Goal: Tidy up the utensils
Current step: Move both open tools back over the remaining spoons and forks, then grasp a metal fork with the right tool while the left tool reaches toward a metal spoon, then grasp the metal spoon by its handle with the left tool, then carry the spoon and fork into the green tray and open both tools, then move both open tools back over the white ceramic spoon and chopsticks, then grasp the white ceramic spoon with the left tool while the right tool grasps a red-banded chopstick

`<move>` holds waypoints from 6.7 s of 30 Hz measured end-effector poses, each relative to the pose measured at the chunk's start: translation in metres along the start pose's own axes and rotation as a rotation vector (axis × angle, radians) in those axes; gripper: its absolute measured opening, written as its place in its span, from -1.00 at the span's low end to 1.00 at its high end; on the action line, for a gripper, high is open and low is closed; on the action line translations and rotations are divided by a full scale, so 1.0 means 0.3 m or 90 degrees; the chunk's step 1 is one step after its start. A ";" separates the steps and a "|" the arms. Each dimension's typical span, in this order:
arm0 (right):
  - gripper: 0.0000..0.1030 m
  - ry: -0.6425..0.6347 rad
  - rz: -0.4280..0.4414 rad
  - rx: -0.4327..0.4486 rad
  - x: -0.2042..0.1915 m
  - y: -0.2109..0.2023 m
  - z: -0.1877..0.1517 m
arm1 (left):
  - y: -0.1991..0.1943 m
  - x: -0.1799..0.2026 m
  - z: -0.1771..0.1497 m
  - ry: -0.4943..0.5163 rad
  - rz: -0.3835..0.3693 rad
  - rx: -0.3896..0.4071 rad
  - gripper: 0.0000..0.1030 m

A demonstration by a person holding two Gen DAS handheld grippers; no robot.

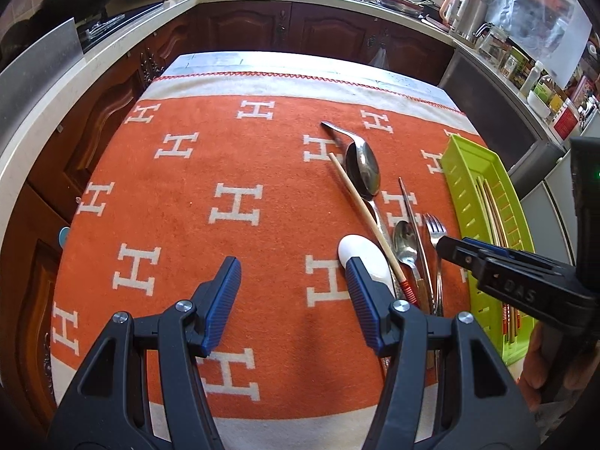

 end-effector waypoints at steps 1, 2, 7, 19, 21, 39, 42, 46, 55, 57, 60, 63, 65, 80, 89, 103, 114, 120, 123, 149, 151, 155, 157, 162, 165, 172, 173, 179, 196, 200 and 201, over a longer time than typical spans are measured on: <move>-0.29 0.003 -0.011 -0.006 0.007 0.018 0.007 | 0.004 -0.003 0.001 -0.001 -0.001 -0.001 0.07; -0.29 0.005 -0.018 -0.010 0.013 0.028 0.011 | 0.010 -0.006 0.001 -0.002 -0.003 -0.002 0.07; -0.37 0.019 -0.038 -0.030 0.031 0.093 0.032 | 0.033 -0.015 0.003 -0.007 -0.010 -0.010 0.07; -0.74 0.012 -0.036 -0.013 0.036 0.114 0.060 | 0.070 -0.038 0.011 -0.017 -0.015 -0.021 0.07; -0.77 0.016 -0.023 -0.010 0.042 0.108 0.060 | 0.074 -0.036 0.011 -0.017 -0.017 -0.024 0.07; -0.94 -0.026 -0.007 0.004 -0.009 0.130 0.045 | 0.095 0.025 -0.012 0.008 -0.052 -0.053 0.07; -0.94 -0.018 0.007 0.009 0.000 0.115 0.044 | 0.102 0.043 -0.025 0.003 -0.086 -0.073 0.07; -0.94 -0.001 0.037 0.019 0.017 0.062 0.045 | 0.095 0.090 -0.035 0.008 -0.131 -0.084 0.07; -0.94 0.020 0.086 0.065 0.060 -0.103 0.047 | 0.095 0.286 -0.054 0.100 -0.156 -0.103 -0.30; -0.94 0.024 0.094 0.071 0.075 -0.127 0.041 | 0.109 0.328 -0.059 0.118 -0.150 -0.111 -0.47; -0.94 0.030 0.107 0.078 0.099 -0.153 0.029 | 0.135 0.368 -0.063 0.134 -0.134 -0.115 -0.58; -0.94 0.033 0.118 0.086 0.126 -0.179 0.009 | 0.167 0.391 -0.064 0.140 -0.120 -0.123 -0.74; -0.94 0.035 0.126 0.090 0.140 -0.196 -0.002 | 0.190 0.400 -0.065 0.140 -0.108 -0.129 -0.81; -0.95 0.064 0.169 0.110 0.237 -0.247 -0.042 | 0.268 0.431 -0.092 0.157 -0.034 -0.169 -0.88; -0.95 0.067 0.204 0.131 0.249 -0.296 -0.048 | 0.252 0.439 -0.097 0.144 -0.023 -0.173 -0.93; -0.94 0.090 0.204 0.184 0.346 -0.532 -0.052 | 0.016 0.620 0.004 0.167 -0.113 -0.101 -0.93; -0.94 0.096 0.098 0.093 0.471 -0.429 -0.107 | 0.091 0.831 -0.016 0.193 -0.145 -0.121 -0.92; -0.37 0.136 0.124 0.083 0.513 -0.366 -0.083 | 0.118 0.832 -0.024 0.209 -0.124 -0.112 -0.92; -0.20 0.142 0.110 0.115 0.535 -0.380 -0.063 | 0.103 0.833 -0.013 0.219 -0.119 -0.094 -0.92; -0.19 0.094 0.039 0.052 0.399 -0.298 -0.178 | -0.036 0.297 -0.038 0.080 -0.016 -0.074 -0.75; -0.19 0.079 0.035 0.053 0.364 -0.298 -0.183 | -0.046 0.245 -0.046 0.062 -0.010 -0.072 -0.63; -0.19 0.048 0.027 0.054 0.306 -0.307 -0.175 | -0.060 0.163 -0.062 0.036 -0.005 -0.067 -0.54; -0.19 0.030 0.022 0.054 0.268 -0.310 -0.168 | -0.061 0.119 -0.074 0.022 -0.004 -0.069 -0.54; -0.19 -0.015 0.011 0.055 0.177 -0.309 -0.148 | -0.034 0.038 -0.098 -0.011 -0.016 -0.087 -0.54; -0.19 -0.038 0.010 0.056 0.125 -0.303 -0.131 | -0.008 0.015 -0.109 -0.028 -0.037 -0.101 -0.54; -0.19 -0.113 0.026 0.039 -0.037 -0.235 -0.090 | 0.053 0.044 -0.124 -0.040 -0.109 -0.129 -0.54; -0.20 -0.122 0.028 0.032 -0.059 -0.218 -0.091 | 0.062 0.053 -0.126 -0.039 -0.121 -0.134 -0.54; -0.52 -0.174 0.026 -0.013 -0.140 -0.093 -0.114 | 0.124 0.090 -0.131 -0.060 -0.190 -0.165 -0.44; -0.88 -0.195 0.006 -0.063 -0.141 0.129 -0.141 | 0.263 0.185 -0.068 -0.107 -0.268 -0.179 -0.40; -0.88 -0.195 0.009 -0.058 -0.146 0.126 -0.143 | 0.283 0.201 -0.046 -0.128 -0.289 -0.169 -0.40; -0.88 -0.194 0.010 -0.057 -0.146 0.125 -0.142 | 0.289 0.206 -0.041 -0.132 -0.293 -0.165 -0.40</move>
Point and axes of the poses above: each gripper's, at about its wrist camera, not at the fingertips, and y roughly the way its jaws point, x to its right, z to its top, the point moved 10 cm from there along y, roughly the way its jaws point, and after that the axes turned 5 degrees about -x, right-handed, at the moved point
